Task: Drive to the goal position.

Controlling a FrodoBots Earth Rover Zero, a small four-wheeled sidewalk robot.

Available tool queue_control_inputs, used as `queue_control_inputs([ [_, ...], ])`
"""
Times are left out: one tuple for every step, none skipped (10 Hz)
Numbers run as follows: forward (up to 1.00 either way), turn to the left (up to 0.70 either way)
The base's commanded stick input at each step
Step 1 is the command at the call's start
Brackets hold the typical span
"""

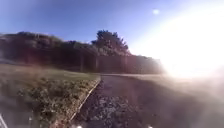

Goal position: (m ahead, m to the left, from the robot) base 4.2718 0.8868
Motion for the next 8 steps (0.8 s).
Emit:
queue_control_inputs([
  [0.7, -0.14],
  [0.7, -0.14],
  [0.7, -0.14],
  [0.7, -0.14],
  [0.7, -0.14],
  [0.7, -0.14],
  [0.7, -0.14],
  [0.7, -0.14],
])
